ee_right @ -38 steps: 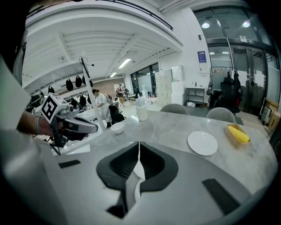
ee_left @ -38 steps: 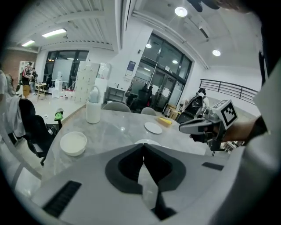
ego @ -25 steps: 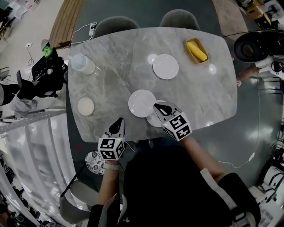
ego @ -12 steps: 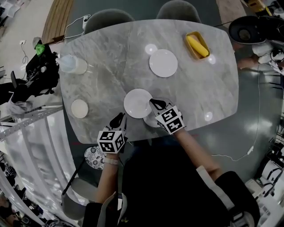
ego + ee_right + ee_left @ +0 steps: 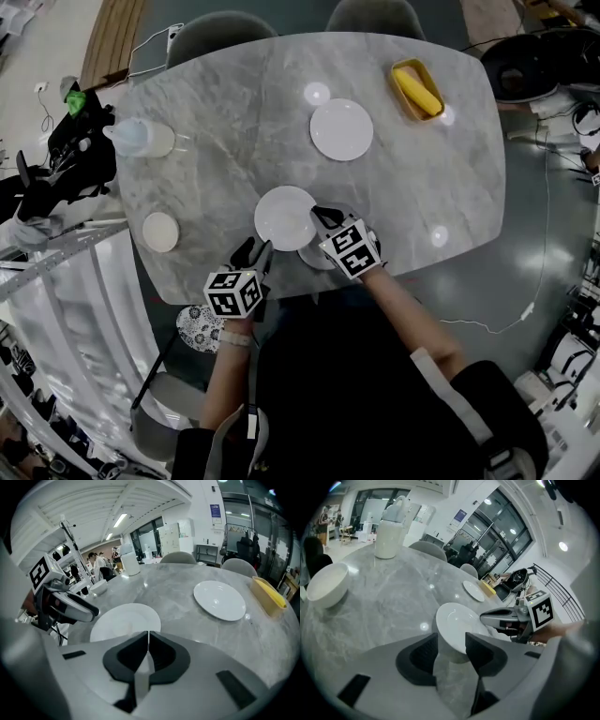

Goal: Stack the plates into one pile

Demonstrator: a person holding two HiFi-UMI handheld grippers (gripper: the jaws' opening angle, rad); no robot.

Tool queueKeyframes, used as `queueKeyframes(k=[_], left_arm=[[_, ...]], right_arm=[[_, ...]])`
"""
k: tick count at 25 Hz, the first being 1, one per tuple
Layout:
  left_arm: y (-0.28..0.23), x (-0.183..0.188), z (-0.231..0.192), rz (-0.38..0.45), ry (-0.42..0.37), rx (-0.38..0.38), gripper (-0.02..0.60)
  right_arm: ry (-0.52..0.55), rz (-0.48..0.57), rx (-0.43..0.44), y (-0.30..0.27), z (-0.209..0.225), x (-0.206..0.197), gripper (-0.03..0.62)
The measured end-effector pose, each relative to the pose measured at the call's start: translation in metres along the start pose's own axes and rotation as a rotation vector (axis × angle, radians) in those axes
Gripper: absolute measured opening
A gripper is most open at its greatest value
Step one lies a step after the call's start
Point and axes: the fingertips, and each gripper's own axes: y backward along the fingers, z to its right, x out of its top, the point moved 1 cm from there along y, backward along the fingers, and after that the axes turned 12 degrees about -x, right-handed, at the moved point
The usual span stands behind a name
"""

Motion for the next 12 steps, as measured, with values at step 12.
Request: queueKeyframes(k=[12], left_arm=[[-0.017,0.002,0.001,0.037,0.122,-0.060,0.201]], right_arm=[[0.033,-0.009,0.018,-0.016,-0.002,0.000,0.020]])
